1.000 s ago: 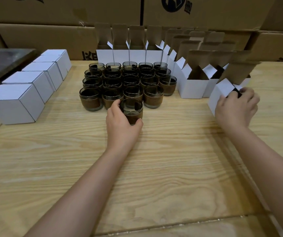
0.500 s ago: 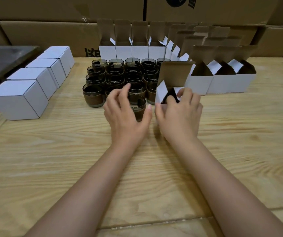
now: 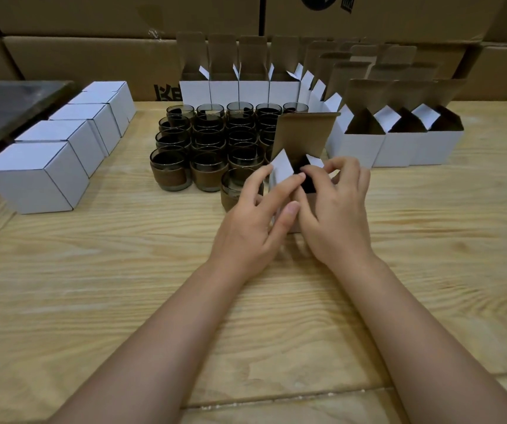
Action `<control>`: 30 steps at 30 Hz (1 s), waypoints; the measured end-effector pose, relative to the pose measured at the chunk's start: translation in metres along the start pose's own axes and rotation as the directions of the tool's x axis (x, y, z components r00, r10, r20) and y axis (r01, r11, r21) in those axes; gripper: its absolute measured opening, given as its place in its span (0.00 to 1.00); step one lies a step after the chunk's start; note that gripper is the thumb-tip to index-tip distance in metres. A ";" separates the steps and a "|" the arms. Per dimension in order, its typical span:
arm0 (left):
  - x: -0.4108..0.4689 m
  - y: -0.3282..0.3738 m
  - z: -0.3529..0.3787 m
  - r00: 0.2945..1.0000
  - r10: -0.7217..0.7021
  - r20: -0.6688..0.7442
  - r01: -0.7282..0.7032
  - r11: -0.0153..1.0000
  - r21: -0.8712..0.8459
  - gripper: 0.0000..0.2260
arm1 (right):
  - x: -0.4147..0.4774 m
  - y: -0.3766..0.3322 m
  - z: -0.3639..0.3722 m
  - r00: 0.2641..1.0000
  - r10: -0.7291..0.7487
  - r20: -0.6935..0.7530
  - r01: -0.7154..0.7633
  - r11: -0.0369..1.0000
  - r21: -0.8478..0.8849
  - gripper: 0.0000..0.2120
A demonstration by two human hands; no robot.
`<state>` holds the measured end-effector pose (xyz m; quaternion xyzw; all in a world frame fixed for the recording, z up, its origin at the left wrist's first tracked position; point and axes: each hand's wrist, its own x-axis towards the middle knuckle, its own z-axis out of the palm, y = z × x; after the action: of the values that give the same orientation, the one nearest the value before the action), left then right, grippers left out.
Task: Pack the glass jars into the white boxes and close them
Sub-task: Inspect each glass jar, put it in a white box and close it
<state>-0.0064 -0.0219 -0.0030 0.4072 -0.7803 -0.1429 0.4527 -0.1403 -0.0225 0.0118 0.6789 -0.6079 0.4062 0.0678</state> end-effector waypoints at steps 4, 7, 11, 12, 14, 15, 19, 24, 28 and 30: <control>0.000 0.000 0.000 1.000 -0.024 0.013 0.023 0.998 0.056 0.21 | 0.004 0.007 -0.003 0.995 0.029 -0.091 -0.021 0.996 0.092 0.14; 0.000 0.002 0.000 0.998 -0.063 -0.001 0.063 0.994 0.093 0.23 | 0.008 0.016 -0.009 0.982 0.149 -0.113 -0.121 0.968 0.222 0.10; 0.000 0.002 0.002 0.992 -0.124 -0.014 0.125 0.988 0.088 0.20 | 0.014 0.028 -0.014 0.885 0.465 -0.022 -0.380 0.749 0.542 0.06; 0.000 0.001 0.003 0.991 -0.134 0.004 0.134 0.988 0.081 0.20 | 0.015 0.029 -0.016 0.871 0.491 0.024 -0.406 0.690 0.599 0.07; 0.001 0.000 0.003 0.989 -0.146 0.033 0.143 0.987 0.073 0.19 | 0.017 0.033 -0.019 0.861 0.493 0.126 -0.449 0.618 0.646 0.16; 0.001 -0.001 0.003 0.988 -0.148 0.036 0.145 0.987 0.072 0.19 | 0.017 0.035 -0.020 0.856 0.485 0.180 -0.470 0.584 0.662 0.21; 0.001 -0.002 0.003 0.981 -0.184 0.054 0.182 0.983 0.037 0.17 | 0.020 0.047 -0.021 0.843 0.429 0.324 -0.520 0.497 0.695 0.28; 0.002 -0.005 0.003 0.974 -0.212 0.074 0.212 0.977 0.008 0.16 | 0.024 0.053 -0.015 0.822 0.451 0.347 -0.544 0.444 0.712 0.30; 0.002 -0.006 0.004 0.991 -0.131 -0.025 0.133 0.990 0.055 0.17 | 0.023 0.055 -0.010 0.835 0.442 0.329 -0.525 0.455 0.720 0.29; 0.003 -0.006 0.002 0.983 -0.064 -0.174 0.078 0.994 0.073 0.16 | 0.023 0.055 -0.009 0.838 0.439 0.324 -0.517 0.451 0.728 0.27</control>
<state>-0.0059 -0.0283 -0.0060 0.4632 -0.7286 -0.0920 0.4962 -0.1947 -0.0485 0.0098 0.4545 -0.5312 0.6034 -0.3836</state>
